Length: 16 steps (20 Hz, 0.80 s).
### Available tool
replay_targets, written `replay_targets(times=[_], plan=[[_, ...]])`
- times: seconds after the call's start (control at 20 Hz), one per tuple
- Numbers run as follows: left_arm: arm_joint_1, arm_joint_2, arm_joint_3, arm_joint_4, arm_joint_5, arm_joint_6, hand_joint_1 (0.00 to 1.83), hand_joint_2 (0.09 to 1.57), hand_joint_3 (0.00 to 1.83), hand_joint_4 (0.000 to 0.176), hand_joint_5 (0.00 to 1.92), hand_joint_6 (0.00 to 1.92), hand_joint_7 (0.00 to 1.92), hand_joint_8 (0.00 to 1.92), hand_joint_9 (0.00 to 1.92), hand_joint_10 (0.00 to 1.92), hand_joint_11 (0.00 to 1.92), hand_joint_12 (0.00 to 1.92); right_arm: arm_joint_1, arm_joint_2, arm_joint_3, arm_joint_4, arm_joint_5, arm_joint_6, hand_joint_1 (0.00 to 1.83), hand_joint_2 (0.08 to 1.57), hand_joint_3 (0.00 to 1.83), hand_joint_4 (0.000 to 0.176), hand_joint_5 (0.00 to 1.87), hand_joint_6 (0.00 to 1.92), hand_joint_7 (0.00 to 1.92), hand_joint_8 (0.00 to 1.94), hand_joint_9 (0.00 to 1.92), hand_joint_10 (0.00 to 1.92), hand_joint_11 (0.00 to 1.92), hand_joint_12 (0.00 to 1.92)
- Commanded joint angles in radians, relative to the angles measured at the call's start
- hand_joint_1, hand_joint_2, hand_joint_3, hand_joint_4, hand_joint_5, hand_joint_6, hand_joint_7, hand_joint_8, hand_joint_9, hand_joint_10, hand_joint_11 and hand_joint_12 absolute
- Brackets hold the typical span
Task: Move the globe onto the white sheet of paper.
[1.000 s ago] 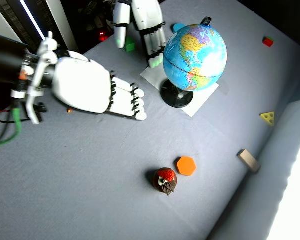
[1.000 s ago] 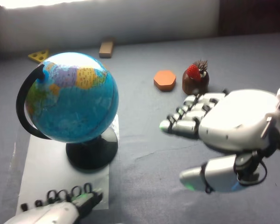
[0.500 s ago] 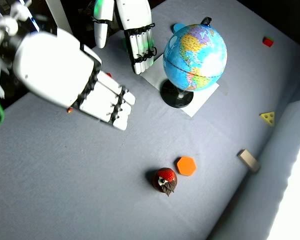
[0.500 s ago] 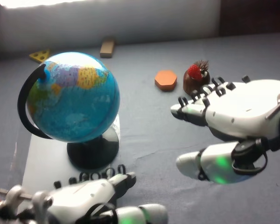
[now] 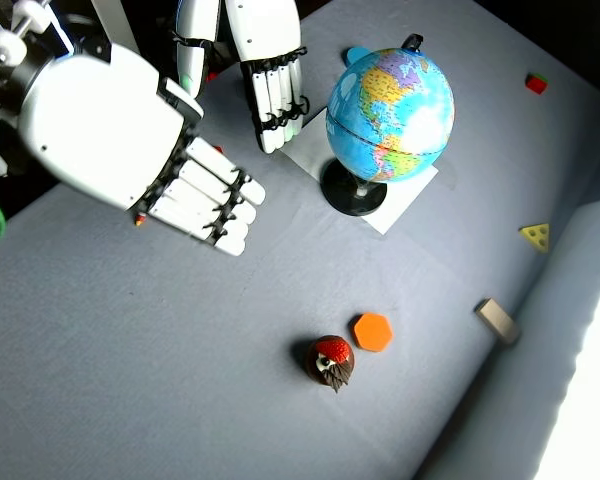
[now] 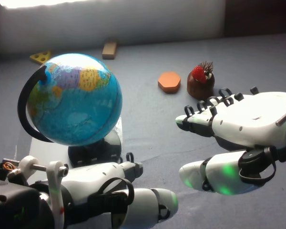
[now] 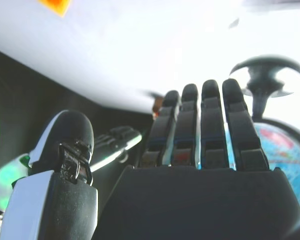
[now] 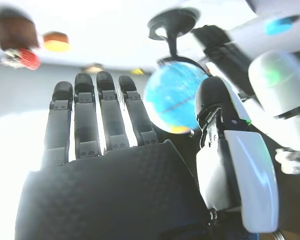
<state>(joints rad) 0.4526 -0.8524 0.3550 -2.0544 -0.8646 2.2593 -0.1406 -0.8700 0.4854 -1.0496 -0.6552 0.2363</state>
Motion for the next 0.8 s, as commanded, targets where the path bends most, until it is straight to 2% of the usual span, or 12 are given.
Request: replay_targets(times=[0.0,0.1,0.3,0.55,0.7,0.75], plan=[[-0.015,-0.005,0.001,0.029,0.008,0.003,0.0,1.22,0.0,0.0,0.04,0.0,0.09,0.0,0.11,0.0,0.0,0.28,0.009,0.007,-0.006,-0.065,0.038,0.007,0.0,1.24,0.0,0.0,0.06,0.0,0.1,0.0,0.1,0.01,0.0,0.0],[-0.039,-0.005,0.002,-0.029,-0.002,0.05,0.0,1.22,0.0,0.0,0.04,0.0,0.09,0.0,0.11,0.0,0.0,0.27,-0.005,0.011,-0.006,-0.09,0.046,0.009,0.0,1.24,0.0,0.0,0.06,0.0,0.1,0.0,0.1,0.01,0.0,0.0],[-0.073,-0.006,0.002,-0.107,-0.029,0.093,0.0,1.22,0.0,0.0,0.04,0.0,0.09,0.0,0.11,0.0,0.0,0.27,-0.007,0.041,-0.006,-0.095,0.109,0.008,0.0,1.24,0.0,0.0,0.06,0.0,0.1,0.0,0.1,0.01,0.0,0.0],[-0.112,-0.005,0.009,-0.137,-0.05,0.114,0.0,1.22,0.0,0.0,0.07,0.01,0.11,0.01,0.11,0.0,0.0,0.27,-0.012,0.045,-0.006,-0.103,0.125,0.007,0.0,1.24,0.0,0.0,0.07,0.01,0.13,0.01,0.11,0.01,0.0,0.0],[-0.123,-0.004,0.005,-0.139,-0.06,0.114,0.0,1.22,0.0,0.0,0.13,0.02,0.19,0.01,0.17,0.01,0.0,0.35,-0.013,0.045,-0.006,-0.103,0.128,0.007,0.0,1.25,0.0,0.0,0.18,0.05,0.23,0.05,0.2,0.05,0.04,0.02],[-0.123,-0.004,0.002,-0.138,-0.062,0.114,0.0,1.23,0.0,0.0,0.19,0.03,0.26,0.02,0.21,0.02,0.0,0.44,-0.014,0.045,-0.006,-0.103,0.13,0.007,0.0,1.24,0.0,0.0,0.28,0.07,0.34,0.02,0.28,0.04,0.01,0.31]])
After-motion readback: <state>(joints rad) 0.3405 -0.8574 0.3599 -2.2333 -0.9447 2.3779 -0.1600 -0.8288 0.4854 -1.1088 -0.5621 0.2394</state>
